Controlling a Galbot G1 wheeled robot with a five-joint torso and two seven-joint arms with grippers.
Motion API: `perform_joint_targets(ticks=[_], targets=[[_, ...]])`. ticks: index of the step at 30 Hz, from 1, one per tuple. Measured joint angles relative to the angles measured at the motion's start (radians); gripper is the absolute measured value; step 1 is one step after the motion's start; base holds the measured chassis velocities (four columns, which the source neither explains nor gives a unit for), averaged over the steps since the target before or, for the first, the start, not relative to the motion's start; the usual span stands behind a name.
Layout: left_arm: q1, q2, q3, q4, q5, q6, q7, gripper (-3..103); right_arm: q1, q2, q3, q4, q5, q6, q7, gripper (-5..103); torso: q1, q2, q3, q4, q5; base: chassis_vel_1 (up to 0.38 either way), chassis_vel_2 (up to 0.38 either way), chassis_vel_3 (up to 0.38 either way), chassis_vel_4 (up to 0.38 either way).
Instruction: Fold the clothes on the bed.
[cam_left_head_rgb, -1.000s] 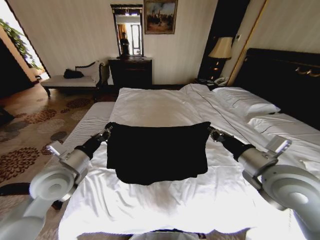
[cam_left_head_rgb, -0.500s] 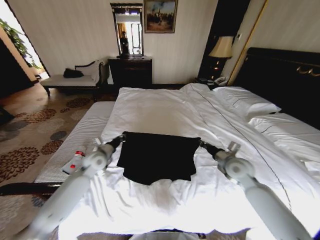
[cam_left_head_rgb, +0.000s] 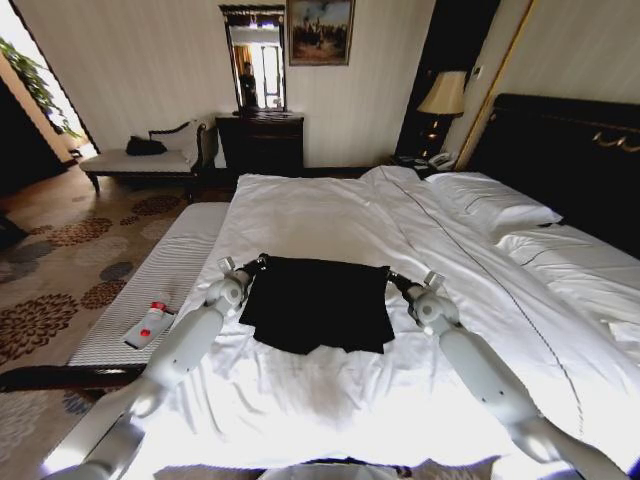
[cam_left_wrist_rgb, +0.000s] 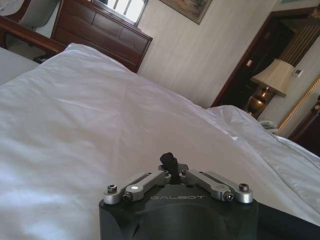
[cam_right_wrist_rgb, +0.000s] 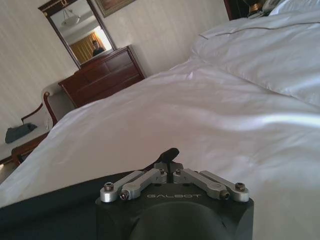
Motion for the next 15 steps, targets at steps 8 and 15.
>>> perform_joint_targets(ticks=[8,15], targets=[[-0.009,-0.020,0.013,0.052,0.037,-0.016,0.026,2,0.035,0.022,-0.013,-0.091,-0.034,0.045,-0.038,1,0.000,0.000,0.000,-0.0006,0.0000,0.000,0.000,0.000,0.000],[0.039,0.008,0.011,-0.018,0.045,-0.032,0.027,2,-0.027,0.022,0.003,-0.033,-0.081,0.083,-0.059,1,0.000,0.000,0.000,-0.0003,0.0000,0.000,0.000,0.000,0.000]])
